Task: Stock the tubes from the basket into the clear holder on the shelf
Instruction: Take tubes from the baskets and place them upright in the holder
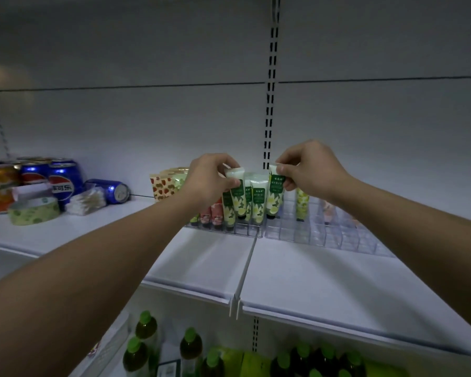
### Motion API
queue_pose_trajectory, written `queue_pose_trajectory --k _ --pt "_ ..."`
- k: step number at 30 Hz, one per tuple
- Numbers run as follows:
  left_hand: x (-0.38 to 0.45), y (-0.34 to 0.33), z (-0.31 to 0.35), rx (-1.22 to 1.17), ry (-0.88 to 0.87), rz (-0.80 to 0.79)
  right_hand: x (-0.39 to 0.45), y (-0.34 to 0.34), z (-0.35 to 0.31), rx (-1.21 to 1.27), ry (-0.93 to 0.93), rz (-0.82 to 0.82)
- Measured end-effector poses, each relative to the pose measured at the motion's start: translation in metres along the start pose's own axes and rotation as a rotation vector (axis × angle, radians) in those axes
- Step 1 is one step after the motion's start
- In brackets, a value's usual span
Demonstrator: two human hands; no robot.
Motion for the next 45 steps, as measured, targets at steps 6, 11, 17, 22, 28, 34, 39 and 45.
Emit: queue_pose_trajectory --k 6,11,17,22,28,34,39,45 --pt "0.001 -0.023 -0.007 0.084 -0.042 -0.031 0.005 -0.006 0.008 0.027 -0.009 0.03" --pt "-0.003 -0.032 -0.017 0.148 -0.052 -0.003 0.006 -0.013 0.009 0.018 -0.013 0.028" --pt "-0.011 -0.026 -0.016 0.179 -0.082 0.034 0.004 -0.01 0.003 -0.025 -0.007 0.046" --pt "-0.049 -0.014 -0.031 0.228 -0.04 0.014 0.001 -0.008 -0.006 -0.053 -0.009 0.049" --pt "-0.099 -0.03 -0.073 0.548 0.022 -0.307 -0.003 -0.022 -0.012 -0.097 -0.007 0.042" --pt "-0.102 -0.033 -0.072 0.595 -0.023 -0.282 0.0 -0.044 -0.011 -0.14 -0.007 0.028" --pt "-0.101 -0.033 -0.074 0.604 -0.022 -0.282 -0.001 -0.063 0.002 -0.183 -0.063 -0.038" --pt "-0.1 -0.031 -0.074 0.585 0.001 -0.257 -0.005 -0.06 -0.003 -0.259 -0.078 -0.071"
Point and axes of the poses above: each hand's wrist, its own x-axis towards the middle knuckle, its own y-axis out of the back of the hand, z = x × y, the point moved 7 cm from there along x, towards the middle knuckle, and after that the axes turned 8 degrees about z, right-handed, at the moved point
